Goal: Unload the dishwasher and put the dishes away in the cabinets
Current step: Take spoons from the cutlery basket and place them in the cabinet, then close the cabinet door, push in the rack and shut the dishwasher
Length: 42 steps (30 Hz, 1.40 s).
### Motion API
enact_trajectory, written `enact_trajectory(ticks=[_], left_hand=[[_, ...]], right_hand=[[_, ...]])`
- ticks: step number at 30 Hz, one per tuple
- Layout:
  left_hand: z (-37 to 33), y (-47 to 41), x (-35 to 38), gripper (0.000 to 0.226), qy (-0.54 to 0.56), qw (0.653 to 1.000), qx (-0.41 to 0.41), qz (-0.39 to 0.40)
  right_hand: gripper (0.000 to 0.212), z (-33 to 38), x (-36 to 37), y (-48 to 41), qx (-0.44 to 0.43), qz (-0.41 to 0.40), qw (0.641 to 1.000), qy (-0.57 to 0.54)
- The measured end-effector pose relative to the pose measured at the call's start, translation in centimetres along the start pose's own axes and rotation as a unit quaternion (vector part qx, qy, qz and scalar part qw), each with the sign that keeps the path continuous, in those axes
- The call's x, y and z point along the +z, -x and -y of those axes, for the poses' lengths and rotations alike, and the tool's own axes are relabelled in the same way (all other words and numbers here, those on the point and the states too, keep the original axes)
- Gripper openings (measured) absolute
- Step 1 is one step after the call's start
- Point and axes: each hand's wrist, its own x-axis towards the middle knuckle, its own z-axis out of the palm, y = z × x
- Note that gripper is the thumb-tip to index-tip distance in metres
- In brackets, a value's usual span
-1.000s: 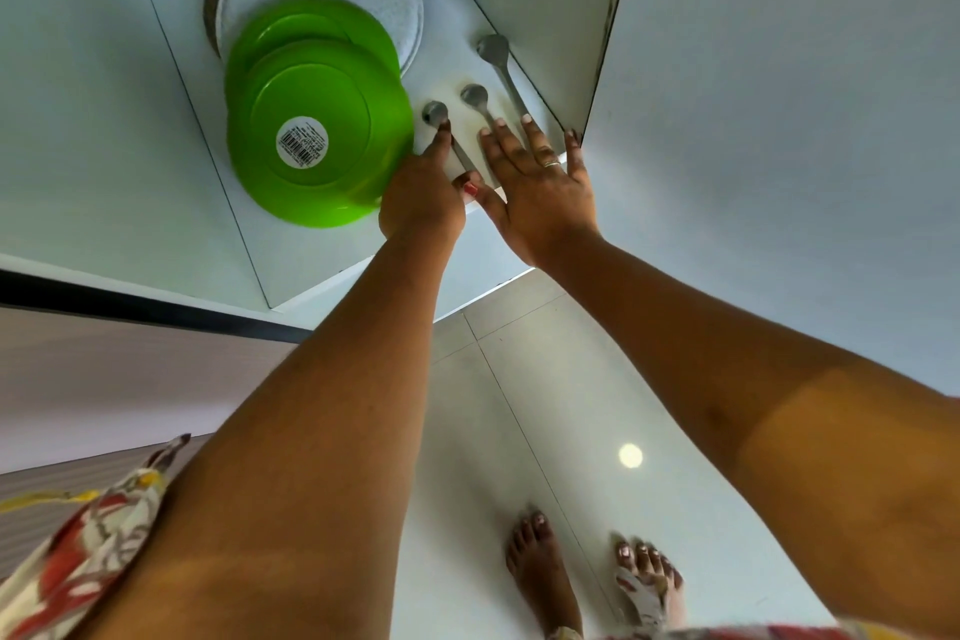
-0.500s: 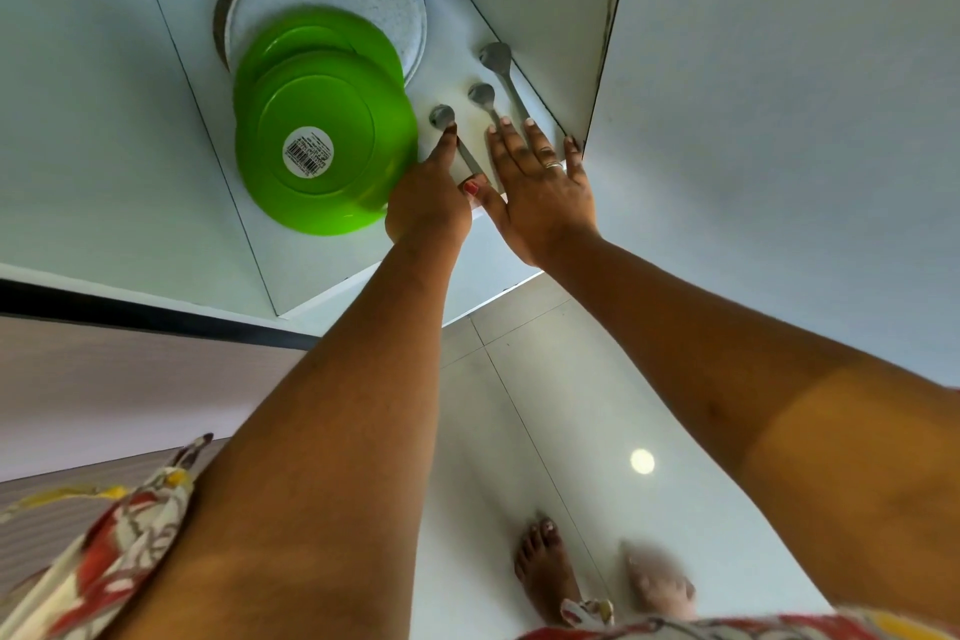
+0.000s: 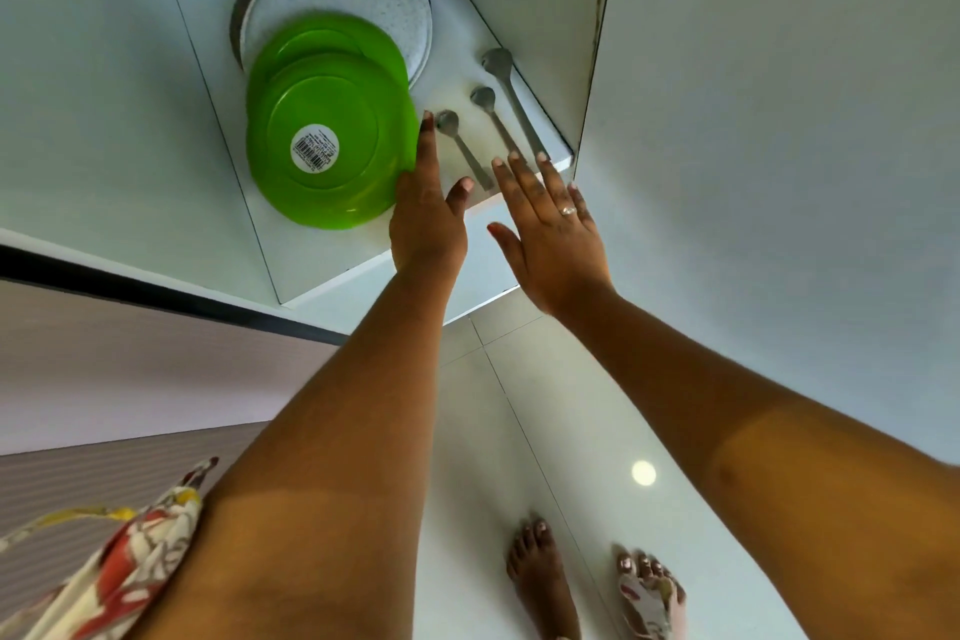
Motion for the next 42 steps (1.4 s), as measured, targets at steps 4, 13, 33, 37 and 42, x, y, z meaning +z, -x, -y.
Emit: enact_trajectory(ticks=[4, 13, 33, 37, 42], left_hand=[[0.0, 4.0, 0.5, 0.065, -0.017, 0.999, 0.037, 0.028], [-1.7, 21.7, 2.5, 0.062, 0.091, 0.984, -0.132, 0.077], [-15.9, 38.4, -9.3, 0.035, 0.389, 0.895, -0.217, 0.014], [-17.1, 39.0, -12.2, 0.030, 0.389, 0.899, -0.199, 0.006], [-19.5, 39.2, -13.6, 0.030, 0.405, 0.903, -0.143, -0.002]], right_hand=[[0.059, -0.2, 0.3, 4.3, 0.004, 0.019, 1.000, -0.024], [0.054, -3.5, -0.3, 17.4, 0.058, 0.069, 0.993, -0.070], [0.036, -8.3, -19.0, 33.0, 0.448, -0.322, 0.659, -0.511], [0.034, -6.0, -23.7, 30.7, 0.344, -0.197, 0.634, -0.664], [0.066, -2.3, -24.0, 30.6, 0.316, -0.161, 0.691, -0.630]])
